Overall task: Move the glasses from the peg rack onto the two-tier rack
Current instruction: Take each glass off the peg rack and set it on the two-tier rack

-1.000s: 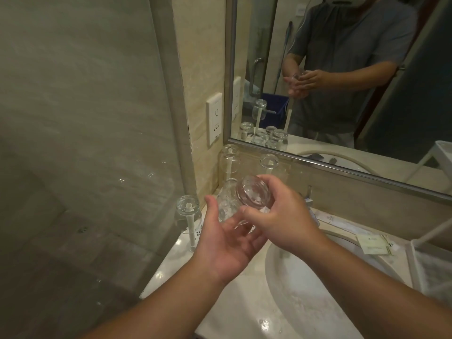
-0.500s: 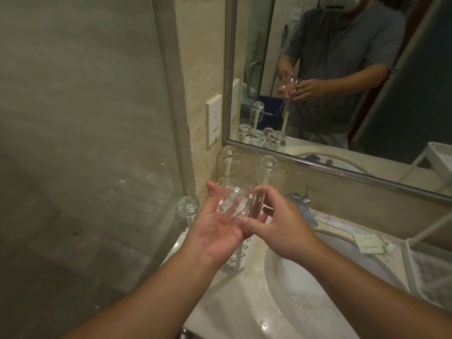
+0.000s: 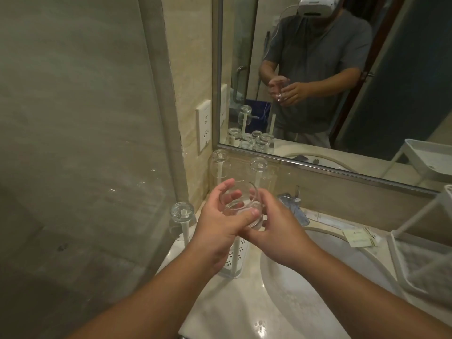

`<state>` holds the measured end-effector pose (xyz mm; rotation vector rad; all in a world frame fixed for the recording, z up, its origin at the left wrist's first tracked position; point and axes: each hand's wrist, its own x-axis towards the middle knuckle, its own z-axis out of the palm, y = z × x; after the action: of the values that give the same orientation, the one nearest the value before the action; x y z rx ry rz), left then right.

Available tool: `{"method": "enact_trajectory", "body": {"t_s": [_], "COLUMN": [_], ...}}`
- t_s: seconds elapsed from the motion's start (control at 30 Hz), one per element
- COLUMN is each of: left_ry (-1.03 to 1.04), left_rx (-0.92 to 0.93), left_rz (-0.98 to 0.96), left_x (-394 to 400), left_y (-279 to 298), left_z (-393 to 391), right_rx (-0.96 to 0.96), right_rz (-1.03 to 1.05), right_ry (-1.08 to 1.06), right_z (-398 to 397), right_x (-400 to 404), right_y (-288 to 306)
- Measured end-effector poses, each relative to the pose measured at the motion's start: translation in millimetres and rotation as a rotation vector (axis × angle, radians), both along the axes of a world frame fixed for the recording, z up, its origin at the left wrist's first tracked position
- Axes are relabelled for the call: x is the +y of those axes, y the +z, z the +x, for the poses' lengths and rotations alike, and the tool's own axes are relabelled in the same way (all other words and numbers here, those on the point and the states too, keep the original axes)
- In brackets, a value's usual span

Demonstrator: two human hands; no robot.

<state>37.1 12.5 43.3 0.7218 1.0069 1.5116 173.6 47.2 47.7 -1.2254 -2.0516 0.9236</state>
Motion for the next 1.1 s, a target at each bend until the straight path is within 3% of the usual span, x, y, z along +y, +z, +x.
{"method": "enact_trajectory", "body": {"t_s": [0.17, 0.33, 0.67, 1.1], "left_ry": [-0.015, -0.09, -0.225, -0.4], "left_rx": [0.209, 0.296, 0.327, 0.399], "left_rz": [0.044, 0.061, 0.047, -0.023], "left_x": [-1, -1, 5, 12], "left_y": [-2, -4, -17, -39], "left_z": [10, 25, 88, 240], "right_rx": [0.012, 0.048, 0.157, 0.201], "right_rz": [-0.007, -0.021, -0.099, -0.163], "right_ry": [-0.054, -0.116, -0.24, -0.399], "right_z": [5, 23, 90, 251], "right_x": [-5, -9, -18, -28], "right_y": [4, -1, -19, -54]}}
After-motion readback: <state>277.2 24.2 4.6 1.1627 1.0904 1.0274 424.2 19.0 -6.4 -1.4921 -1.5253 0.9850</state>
